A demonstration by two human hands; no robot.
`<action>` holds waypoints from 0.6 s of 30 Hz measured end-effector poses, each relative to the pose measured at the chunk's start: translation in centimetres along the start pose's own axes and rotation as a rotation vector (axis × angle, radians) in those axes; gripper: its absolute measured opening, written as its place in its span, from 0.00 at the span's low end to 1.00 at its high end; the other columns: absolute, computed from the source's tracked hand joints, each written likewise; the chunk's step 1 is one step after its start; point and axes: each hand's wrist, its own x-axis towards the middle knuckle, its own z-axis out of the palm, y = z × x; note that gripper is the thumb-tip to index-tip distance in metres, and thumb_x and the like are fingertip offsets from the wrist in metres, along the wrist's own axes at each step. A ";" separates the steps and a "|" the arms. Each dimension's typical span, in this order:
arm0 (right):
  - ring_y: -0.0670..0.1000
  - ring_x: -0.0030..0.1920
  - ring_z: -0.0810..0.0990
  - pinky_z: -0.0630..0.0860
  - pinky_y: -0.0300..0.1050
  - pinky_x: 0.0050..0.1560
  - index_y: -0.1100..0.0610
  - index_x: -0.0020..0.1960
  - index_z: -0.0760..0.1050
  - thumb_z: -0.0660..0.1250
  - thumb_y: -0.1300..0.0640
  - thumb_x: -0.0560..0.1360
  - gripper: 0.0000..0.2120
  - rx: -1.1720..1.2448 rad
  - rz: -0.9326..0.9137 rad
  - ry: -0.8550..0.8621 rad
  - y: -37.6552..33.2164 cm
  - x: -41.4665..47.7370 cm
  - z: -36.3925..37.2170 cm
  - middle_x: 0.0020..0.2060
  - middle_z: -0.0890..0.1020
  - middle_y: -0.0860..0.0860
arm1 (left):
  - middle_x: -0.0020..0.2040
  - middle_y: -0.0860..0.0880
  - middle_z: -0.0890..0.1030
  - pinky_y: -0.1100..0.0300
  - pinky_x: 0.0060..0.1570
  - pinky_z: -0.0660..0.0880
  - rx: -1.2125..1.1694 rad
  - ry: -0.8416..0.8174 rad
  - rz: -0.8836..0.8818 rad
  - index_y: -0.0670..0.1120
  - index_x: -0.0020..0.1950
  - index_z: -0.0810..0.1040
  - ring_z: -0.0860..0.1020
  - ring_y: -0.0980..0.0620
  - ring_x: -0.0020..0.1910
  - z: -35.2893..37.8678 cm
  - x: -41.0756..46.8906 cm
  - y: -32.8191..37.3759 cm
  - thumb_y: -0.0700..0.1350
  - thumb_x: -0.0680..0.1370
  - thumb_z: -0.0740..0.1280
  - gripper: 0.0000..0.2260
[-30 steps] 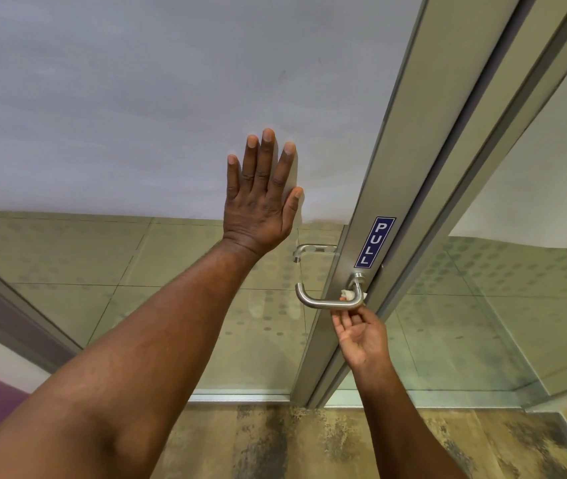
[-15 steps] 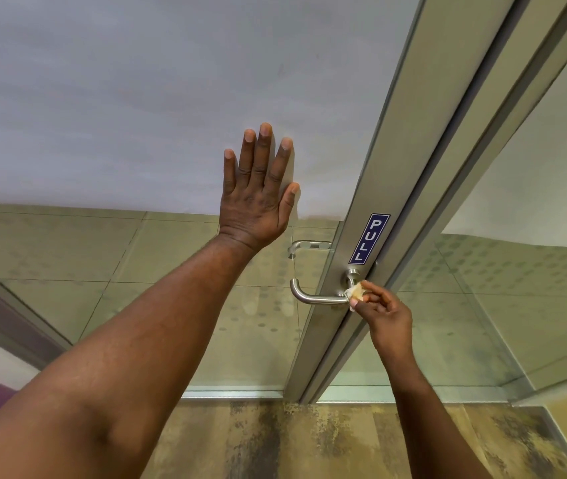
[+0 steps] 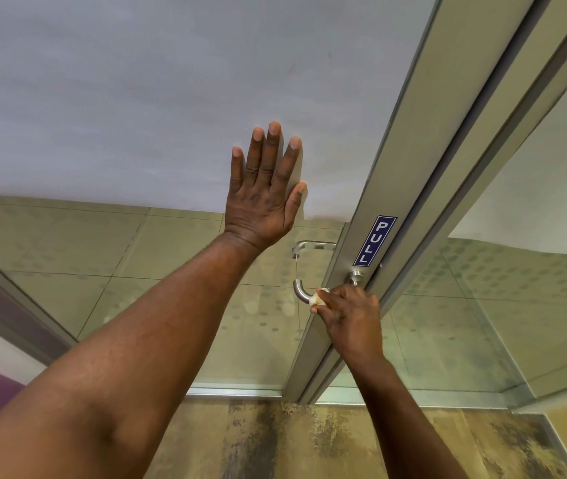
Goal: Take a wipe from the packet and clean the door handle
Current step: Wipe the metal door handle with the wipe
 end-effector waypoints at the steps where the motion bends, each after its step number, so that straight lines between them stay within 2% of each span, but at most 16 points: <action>1: 0.48 0.50 0.74 0.63 0.48 0.51 0.48 0.56 0.85 0.79 0.49 0.71 0.14 -0.008 -0.006 0.002 -0.6 0.1 0.3 0.46 0.82 0.44 | 0.81 0.47 0.27 0.47 0.78 0.31 -0.002 -0.005 0.001 0.51 0.81 0.31 0.28 0.48 0.80 0.0 0.0 0.0 0.57 0.85 0.49 0.33; 6: 0.51 0.49 0.78 0.65 0.50 0.55 0.49 0.56 0.86 0.76 0.45 0.72 0.15 -0.120 0.059 -0.033 -3.8 1.2 1.6 0.46 0.84 0.46 | 0.79 0.49 0.24 0.47 0.78 0.32 -0.021 -0.004 -0.009 0.51 0.81 0.31 0.27 0.48 0.80 -0.1 0.0 0.0 0.57 0.85 0.50 0.33; 9: 0.53 0.46 0.81 0.70 0.52 0.52 0.51 0.54 0.86 0.77 0.47 0.72 0.13 -0.152 0.082 -0.037 -5.7 2.2 2.1 0.44 0.85 0.50 | 0.79 0.49 0.24 0.46 0.78 0.32 -0.034 -0.007 -0.015 0.51 0.81 0.31 0.27 0.48 0.80 -0.1 0.0 0.0 0.57 0.85 0.51 0.34; 14: 0.55 0.41 0.82 0.69 0.52 0.48 0.53 0.50 0.87 0.75 0.52 0.74 0.07 -0.103 0.129 -0.046 -7.2 4.2 2.4 0.41 0.84 0.52 | 0.79 0.49 0.24 0.46 0.78 0.32 -0.033 -0.025 -0.013 0.51 0.81 0.31 0.27 0.48 0.80 -0.2 -0.1 0.0 0.57 0.85 0.50 0.34; 18: 0.52 0.40 0.80 0.71 0.52 0.51 0.50 0.50 0.87 0.74 0.51 0.75 0.06 0.039 0.204 -0.041 -7.1 4.6 1.9 0.43 0.84 0.50 | 0.79 0.49 0.24 0.46 0.78 0.32 -0.032 -0.023 -0.013 0.51 0.81 0.31 0.27 0.48 0.80 -0.2 -0.1 0.0 0.57 0.85 0.51 0.34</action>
